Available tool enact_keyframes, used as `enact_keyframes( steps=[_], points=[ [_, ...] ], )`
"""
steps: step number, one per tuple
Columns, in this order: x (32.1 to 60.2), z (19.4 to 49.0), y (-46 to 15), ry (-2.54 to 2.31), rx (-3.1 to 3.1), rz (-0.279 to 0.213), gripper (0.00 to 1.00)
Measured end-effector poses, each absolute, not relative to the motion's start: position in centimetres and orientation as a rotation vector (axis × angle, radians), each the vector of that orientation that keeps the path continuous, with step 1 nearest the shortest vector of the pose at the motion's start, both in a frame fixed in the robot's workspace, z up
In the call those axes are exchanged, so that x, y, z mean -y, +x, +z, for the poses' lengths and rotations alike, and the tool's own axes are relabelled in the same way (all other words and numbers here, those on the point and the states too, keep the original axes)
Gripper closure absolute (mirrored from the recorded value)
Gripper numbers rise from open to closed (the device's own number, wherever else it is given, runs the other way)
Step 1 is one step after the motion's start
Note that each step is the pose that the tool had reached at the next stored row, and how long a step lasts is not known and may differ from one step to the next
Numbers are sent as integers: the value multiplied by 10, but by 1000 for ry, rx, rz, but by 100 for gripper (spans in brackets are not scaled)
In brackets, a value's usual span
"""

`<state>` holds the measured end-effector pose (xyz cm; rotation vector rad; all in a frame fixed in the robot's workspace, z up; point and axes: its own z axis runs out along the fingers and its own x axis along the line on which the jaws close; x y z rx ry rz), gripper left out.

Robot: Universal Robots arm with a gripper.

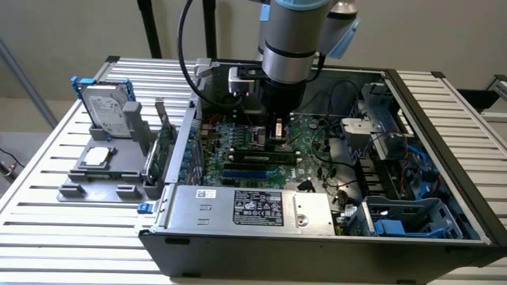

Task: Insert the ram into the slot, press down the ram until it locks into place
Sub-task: 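Insert the ram into the slot, then press down the ram until it locks into place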

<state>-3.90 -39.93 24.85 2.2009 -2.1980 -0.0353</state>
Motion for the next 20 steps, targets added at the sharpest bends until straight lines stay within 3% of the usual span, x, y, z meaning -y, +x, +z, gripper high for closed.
enact_keyframes(
  steps=[20],
  points=[
    [397,241,-39,2201,2198,-35,89]
  ],
)
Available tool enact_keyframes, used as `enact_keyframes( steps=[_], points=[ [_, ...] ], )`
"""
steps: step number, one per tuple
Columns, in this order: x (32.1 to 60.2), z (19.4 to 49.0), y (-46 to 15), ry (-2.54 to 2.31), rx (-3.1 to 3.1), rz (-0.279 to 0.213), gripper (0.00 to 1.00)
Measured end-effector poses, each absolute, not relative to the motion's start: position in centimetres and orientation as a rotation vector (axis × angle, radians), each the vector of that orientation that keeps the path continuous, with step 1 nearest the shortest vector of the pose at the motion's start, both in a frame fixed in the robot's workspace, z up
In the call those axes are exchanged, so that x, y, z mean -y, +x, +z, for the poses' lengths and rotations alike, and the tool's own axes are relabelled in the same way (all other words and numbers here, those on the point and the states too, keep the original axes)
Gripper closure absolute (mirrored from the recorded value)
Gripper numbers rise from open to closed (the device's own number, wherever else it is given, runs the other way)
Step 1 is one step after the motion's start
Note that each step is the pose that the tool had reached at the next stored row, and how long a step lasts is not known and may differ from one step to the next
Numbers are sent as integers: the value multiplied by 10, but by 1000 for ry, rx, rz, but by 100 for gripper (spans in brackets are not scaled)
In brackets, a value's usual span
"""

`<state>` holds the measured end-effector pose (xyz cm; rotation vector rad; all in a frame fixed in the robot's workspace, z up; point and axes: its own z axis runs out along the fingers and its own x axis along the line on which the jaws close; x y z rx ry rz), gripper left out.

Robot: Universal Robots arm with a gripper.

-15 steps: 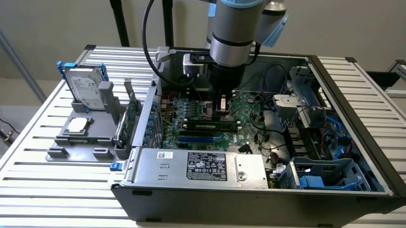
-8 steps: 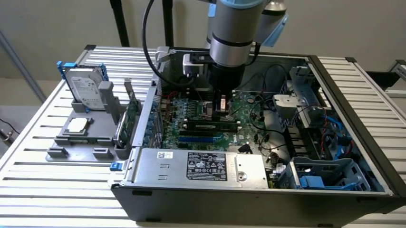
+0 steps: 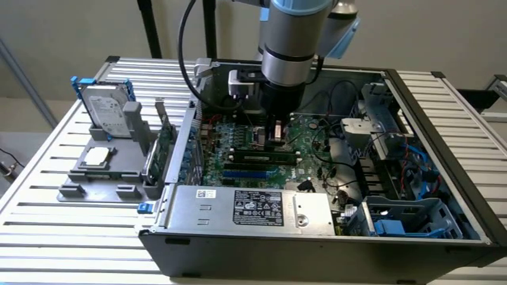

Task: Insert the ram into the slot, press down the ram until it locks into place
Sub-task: 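Press down the ram until it locks into place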

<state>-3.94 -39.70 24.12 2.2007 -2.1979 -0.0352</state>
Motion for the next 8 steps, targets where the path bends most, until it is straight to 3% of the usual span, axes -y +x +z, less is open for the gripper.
enact_keyframes(
  steps=[8],
  points=[
    [396,230,-40,2201,2198,-34,89]
  ],
)
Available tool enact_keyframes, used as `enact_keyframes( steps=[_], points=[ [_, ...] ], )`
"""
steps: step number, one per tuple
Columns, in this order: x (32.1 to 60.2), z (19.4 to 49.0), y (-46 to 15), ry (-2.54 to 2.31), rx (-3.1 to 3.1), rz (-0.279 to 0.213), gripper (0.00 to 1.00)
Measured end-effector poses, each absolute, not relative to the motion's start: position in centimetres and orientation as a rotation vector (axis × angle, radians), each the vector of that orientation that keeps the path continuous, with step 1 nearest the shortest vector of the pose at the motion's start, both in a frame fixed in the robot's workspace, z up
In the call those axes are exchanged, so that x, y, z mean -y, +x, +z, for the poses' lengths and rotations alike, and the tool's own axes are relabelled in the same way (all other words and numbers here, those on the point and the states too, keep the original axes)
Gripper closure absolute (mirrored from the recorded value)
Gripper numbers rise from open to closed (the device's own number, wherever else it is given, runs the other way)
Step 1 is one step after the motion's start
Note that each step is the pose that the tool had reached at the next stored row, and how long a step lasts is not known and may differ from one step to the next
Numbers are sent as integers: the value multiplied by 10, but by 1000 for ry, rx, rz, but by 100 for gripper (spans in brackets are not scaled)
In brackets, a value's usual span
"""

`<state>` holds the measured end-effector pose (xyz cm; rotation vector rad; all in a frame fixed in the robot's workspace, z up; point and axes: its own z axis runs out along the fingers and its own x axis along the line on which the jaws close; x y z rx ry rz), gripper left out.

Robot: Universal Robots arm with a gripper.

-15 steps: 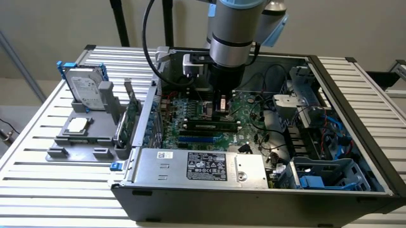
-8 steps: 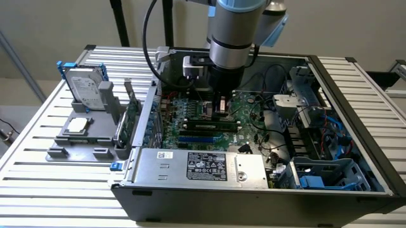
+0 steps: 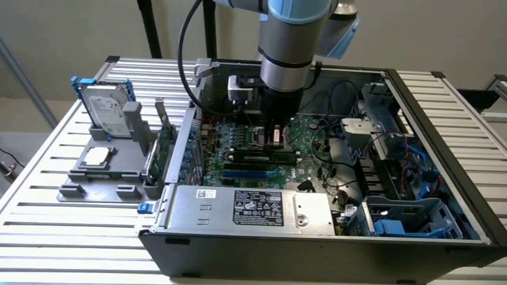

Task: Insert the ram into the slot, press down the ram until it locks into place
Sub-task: 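Press down the ram until it locks into place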

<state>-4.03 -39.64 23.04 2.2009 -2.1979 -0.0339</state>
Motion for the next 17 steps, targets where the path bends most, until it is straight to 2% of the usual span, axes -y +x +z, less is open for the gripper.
enact_keyframes(
  steps=[7,13,17],
  points=[
    [397,226,-41,2202,2199,-31,89],
    [396,252,-39,2201,2199,-35,89],
    [396,255,-38,2200,2198,-35,89]
  ],
)
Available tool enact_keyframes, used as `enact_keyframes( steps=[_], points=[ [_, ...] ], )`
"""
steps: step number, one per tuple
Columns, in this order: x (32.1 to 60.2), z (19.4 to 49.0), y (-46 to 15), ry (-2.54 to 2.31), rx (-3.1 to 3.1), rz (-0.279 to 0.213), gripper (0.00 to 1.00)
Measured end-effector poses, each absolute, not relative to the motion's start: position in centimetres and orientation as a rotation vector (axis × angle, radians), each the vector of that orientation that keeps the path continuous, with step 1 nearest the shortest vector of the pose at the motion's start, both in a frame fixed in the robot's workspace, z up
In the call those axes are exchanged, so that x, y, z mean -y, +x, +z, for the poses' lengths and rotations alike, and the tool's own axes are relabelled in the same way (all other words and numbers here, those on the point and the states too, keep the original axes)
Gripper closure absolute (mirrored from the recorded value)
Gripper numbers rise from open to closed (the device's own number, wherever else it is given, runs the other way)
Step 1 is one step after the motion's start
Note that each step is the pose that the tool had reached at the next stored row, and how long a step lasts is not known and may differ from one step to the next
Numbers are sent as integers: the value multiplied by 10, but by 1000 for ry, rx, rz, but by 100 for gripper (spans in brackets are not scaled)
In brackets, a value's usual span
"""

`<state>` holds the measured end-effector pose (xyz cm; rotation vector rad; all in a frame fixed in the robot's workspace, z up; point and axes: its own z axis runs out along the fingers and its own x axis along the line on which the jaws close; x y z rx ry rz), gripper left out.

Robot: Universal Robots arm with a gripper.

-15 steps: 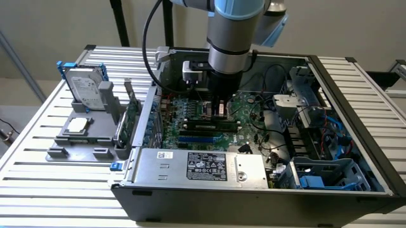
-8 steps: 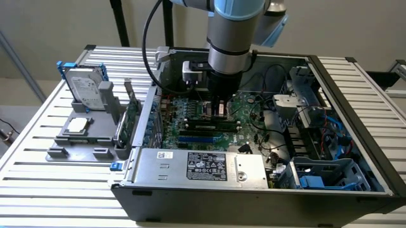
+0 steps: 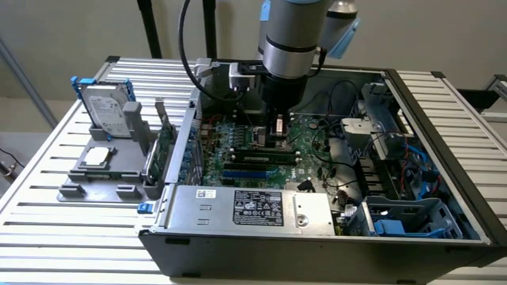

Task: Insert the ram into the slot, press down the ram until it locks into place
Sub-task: 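Press down the ram until it locks into place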

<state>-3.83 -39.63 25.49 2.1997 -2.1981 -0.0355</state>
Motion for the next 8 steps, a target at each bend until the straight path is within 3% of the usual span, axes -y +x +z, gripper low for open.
enact_keyframes(
  steps=[8],
  points=[
    [396,255,-38,2200,2198,-35,89]
  ],
)
